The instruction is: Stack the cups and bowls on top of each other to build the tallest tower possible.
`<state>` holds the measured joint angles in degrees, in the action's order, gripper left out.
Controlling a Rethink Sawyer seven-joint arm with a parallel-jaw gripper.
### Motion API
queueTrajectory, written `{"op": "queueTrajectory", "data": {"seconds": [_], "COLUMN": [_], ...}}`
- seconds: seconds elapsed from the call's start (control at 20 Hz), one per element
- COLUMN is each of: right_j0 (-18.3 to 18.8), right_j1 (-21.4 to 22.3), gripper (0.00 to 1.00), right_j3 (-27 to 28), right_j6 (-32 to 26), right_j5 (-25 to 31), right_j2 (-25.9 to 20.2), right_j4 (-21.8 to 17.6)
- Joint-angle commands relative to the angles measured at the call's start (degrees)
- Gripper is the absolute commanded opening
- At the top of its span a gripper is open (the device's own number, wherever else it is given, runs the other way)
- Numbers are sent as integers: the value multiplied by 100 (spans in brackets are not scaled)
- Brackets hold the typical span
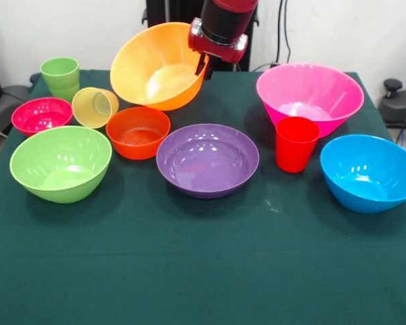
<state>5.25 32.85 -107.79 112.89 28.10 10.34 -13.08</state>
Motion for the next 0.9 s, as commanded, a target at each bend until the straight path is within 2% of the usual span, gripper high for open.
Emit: {"op": "queueTrajectory", "data": {"seconds": [0.05,0.25,0.55,0.7,0.9], "right_j0": [130,173,286,409,705], "right_j1": [51,245,352,332,232], "gripper": [0,0,0,0,0], "right_j3": [240,196,124,71,-46], "right_j6": [245,107,79,-22,-237], "right_j5": [372,797,842,670,74], "right_j2": [-648,-737,-840,-919,-1112], "right_j4": [181,247,284,205,-38]}}
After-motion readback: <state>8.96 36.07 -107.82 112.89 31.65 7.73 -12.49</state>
